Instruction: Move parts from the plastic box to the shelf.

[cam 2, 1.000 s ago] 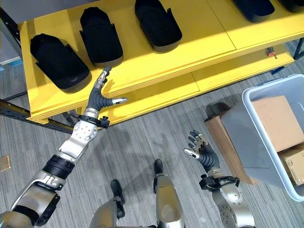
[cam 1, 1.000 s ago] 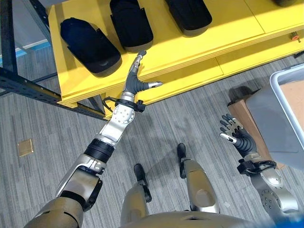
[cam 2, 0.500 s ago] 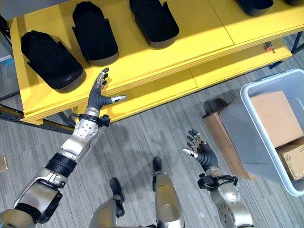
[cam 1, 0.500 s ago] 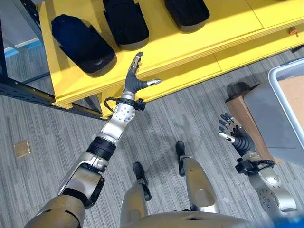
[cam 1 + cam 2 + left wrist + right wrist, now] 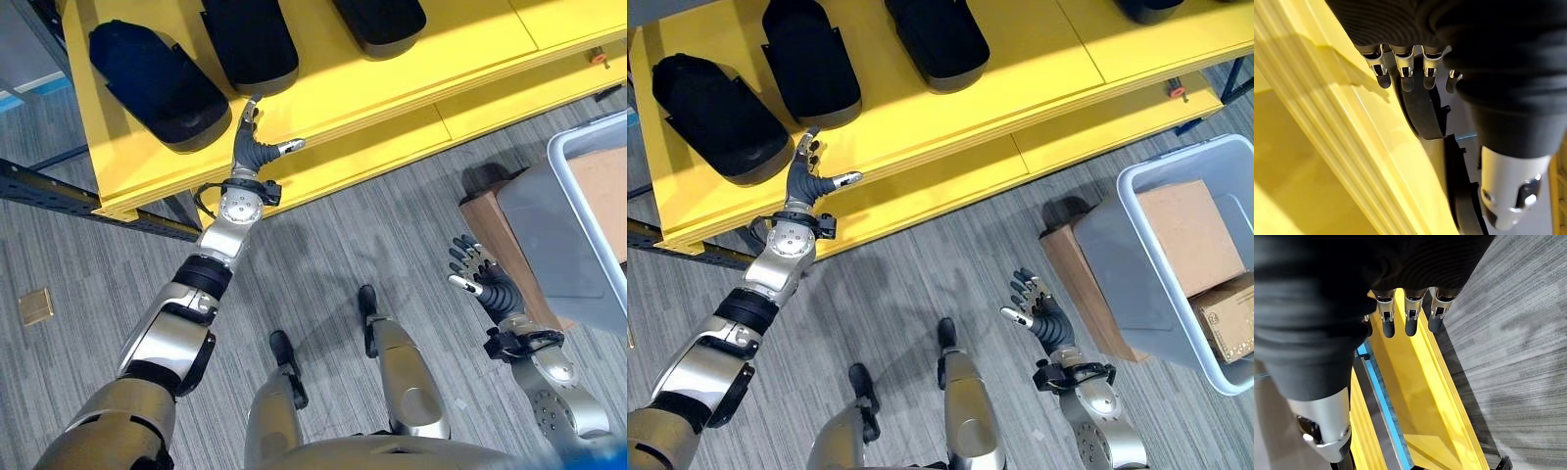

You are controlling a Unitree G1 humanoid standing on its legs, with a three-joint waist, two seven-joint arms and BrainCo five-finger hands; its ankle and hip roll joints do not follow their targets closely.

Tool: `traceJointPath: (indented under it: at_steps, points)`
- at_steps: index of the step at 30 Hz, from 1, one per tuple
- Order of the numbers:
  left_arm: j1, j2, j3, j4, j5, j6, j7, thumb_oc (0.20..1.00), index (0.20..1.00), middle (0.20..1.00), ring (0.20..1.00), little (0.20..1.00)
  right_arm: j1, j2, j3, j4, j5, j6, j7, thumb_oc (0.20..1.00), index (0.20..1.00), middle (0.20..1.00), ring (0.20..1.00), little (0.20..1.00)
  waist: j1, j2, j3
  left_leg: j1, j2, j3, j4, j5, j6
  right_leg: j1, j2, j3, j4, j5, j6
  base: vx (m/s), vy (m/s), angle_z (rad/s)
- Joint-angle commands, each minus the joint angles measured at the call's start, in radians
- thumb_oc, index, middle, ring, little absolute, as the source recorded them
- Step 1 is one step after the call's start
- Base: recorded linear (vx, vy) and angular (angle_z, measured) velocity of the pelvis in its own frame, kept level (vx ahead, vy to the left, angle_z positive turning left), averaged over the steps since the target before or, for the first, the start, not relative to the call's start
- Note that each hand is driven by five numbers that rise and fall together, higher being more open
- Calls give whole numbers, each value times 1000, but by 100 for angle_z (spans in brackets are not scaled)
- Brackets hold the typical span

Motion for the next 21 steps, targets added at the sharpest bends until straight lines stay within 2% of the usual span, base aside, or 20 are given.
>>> traceJointPath:
  at_steps: [1, 11, 21]
  points:
    - [-89, 58, 32, 52, -15, -39, 22, 1000, 1000, 1000, 1000, 1000, 39, -26, -25, -89, 19, -60, 10, 1000, 1000, 1000, 1000, 1000, -4, -10, -29, 26, 85, -66, 169, -130, -29, -12, -82, 45, 15, 32, 139, 0, 0, 0]
    - [-103, 111, 43, 61, -13, -37, 23, 1000, 1000, 1000, 1000, 1000, 44, -26, -36, -86, 27, -60, 14, 1000, 1000, 1000, 1000, 1000, -10, -13, -21, 0, 88, -65, 180, -130, -28, -41, -73, 49, 22, 30, 137, 4, -4, -4]
    - [-92, 124, 77, 92, -49, -36, 23, 1000, 1000, 1000, 1000, 1000, 50, -22, -35, -84, 32, -60, 20, 1000, 1000, 1000, 1000, 1000, -5, -16, -11, -31, 86, -72, 203, -136, -28, -60, -73, 50, 30, 32, 134, 0, 0, 0]
